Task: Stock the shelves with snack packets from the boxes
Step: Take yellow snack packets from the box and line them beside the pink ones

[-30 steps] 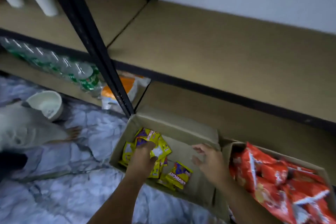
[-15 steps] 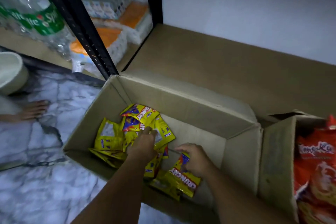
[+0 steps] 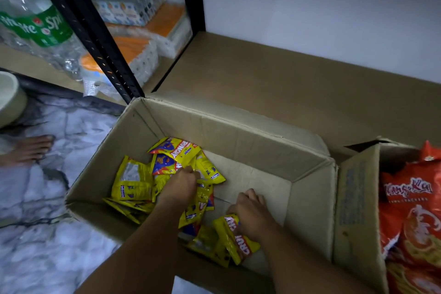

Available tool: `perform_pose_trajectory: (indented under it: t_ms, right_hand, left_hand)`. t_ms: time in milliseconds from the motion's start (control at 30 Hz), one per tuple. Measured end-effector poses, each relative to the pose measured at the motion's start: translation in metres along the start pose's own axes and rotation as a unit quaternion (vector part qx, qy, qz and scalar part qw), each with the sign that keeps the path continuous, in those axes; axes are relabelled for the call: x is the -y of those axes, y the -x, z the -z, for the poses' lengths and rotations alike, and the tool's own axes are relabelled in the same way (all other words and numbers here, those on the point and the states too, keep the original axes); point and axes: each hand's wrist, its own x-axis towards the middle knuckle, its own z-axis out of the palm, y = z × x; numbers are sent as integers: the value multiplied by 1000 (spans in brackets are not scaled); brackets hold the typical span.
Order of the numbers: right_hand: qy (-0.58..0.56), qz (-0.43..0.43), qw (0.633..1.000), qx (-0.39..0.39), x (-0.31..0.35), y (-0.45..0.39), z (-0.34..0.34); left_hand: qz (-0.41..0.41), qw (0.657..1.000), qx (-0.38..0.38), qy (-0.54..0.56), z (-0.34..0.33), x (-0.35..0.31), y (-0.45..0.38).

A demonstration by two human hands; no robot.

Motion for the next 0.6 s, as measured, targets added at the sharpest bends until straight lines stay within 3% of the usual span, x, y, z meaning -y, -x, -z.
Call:
perform_pose_trajectory:
  t_ms: [133, 233, 433, 600]
  right_hand:
    - [15, -52, 998, -10, -8, 4, 4]
    - [-83, -115, 989, -36, -15, 6, 10]
    - [-327, -238, 903, -143, -25, 9, 14]
    - [-419, -249, 847, -214, -21, 15, 13]
  left_hand:
    - [-41, 981, -92, 165, 0, 8, 3]
    - [-19, 964, -116, 239, 10, 2, 7]
    - [43, 935, -94, 339, 26, -14, 9]
    - [57, 896, -43, 438, 11, -13, 7]
